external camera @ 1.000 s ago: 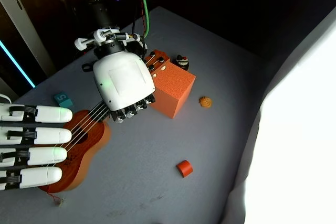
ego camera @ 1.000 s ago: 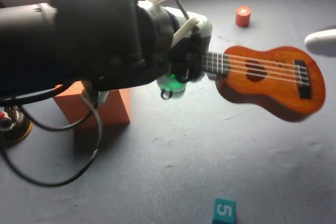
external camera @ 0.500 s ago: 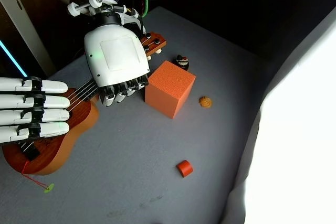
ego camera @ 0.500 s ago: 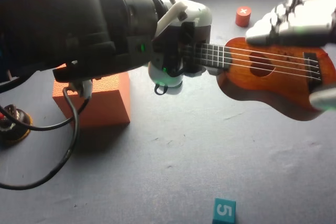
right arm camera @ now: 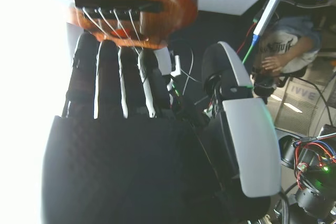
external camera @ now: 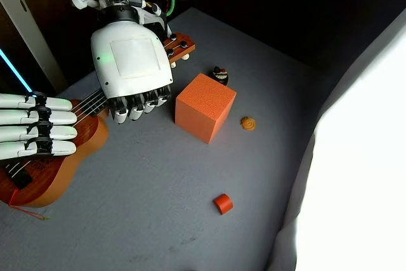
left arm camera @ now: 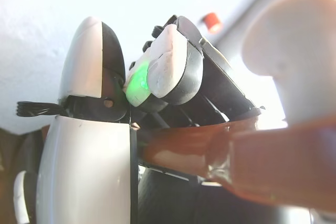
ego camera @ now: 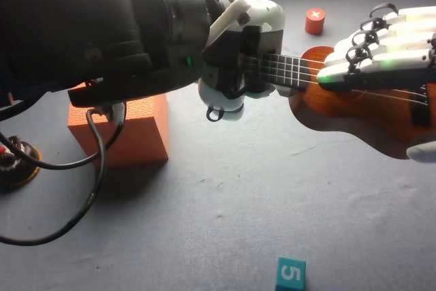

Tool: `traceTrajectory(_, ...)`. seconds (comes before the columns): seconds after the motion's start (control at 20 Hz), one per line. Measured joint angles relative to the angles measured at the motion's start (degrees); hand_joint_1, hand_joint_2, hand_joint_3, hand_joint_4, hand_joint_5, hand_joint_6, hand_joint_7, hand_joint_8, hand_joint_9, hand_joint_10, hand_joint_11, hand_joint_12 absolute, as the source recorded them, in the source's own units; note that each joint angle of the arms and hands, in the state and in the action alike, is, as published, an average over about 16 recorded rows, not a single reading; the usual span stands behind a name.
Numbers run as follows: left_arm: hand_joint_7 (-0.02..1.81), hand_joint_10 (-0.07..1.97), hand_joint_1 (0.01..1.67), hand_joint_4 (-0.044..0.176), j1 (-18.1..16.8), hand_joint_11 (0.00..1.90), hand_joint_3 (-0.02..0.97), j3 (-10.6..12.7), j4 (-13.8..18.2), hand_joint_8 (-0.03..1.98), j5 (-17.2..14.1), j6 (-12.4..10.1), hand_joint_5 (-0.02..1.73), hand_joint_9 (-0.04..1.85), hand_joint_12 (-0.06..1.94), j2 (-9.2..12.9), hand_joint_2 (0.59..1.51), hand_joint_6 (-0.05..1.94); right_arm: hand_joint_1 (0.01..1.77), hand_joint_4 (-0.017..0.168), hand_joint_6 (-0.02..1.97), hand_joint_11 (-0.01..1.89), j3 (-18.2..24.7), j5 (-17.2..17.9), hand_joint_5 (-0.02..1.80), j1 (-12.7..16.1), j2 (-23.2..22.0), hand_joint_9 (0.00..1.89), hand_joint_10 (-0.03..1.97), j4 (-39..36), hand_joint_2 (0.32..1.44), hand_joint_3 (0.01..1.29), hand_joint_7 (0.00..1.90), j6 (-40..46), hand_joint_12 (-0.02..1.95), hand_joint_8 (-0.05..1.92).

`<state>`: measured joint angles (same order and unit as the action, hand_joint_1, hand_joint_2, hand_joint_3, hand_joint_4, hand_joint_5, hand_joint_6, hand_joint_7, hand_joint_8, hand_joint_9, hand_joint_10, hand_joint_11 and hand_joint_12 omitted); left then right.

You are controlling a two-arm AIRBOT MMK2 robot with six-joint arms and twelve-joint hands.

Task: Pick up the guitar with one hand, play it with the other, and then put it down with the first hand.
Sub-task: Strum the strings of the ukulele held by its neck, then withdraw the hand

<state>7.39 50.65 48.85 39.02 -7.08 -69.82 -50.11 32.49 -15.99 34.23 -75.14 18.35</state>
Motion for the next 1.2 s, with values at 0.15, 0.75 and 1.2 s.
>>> traceTrajectory(0.15, 1.34, 1.95, 1.55, -0.002, -0.02, 1.5, -0.013, -0.07, -0.02, 1.96, -0.07, 0.23, 1.34, 1.42, 1.91, 0.0, 1.053, 1.88, 0.55, -0.002, 0.03, 0.02, 0.0, 0.68, 0.15, -0.27, -0.03, 0.1, 0.07, -0.44, 1.31, 0.01, 0.13, -0.15, 0.37, -0.01)
traceTrajectory(0.75, 1.34, 1.95, 1.55, -0.002, -0.02, 1.5, -0.013, -0.06, -0.15, 1.96, -0.06, 0.96, 1.33, 1.42, 1.91, 0.0, 1.054, 1.85, 0.53, -0.002, 0.06, 0.0, 0.0, 5.47, 0.21, -0.69, -0.37, 0.04, 0.38, -2.56, 1.31, 0.01, 0.23, 0.76, 0.78, -0.01)
traceTrajectory(1.2, 1.36, 1.95, 1.55, -0.002, -0.02, 1.5, -0.012, -0.03, -0.29, 1.94, -0.06, 1.44, 1.34, 1.42, 1.91, 0.0, 1.053, 1.86, 0.55, -0.001, 0.17, -0.01, -0.04, 9.28, 0.23, -0.2, -0.9, 0.0, 0.67, -3.26, 1.31, 0.01, 0.32, 2.69, 1.07, 0.01)
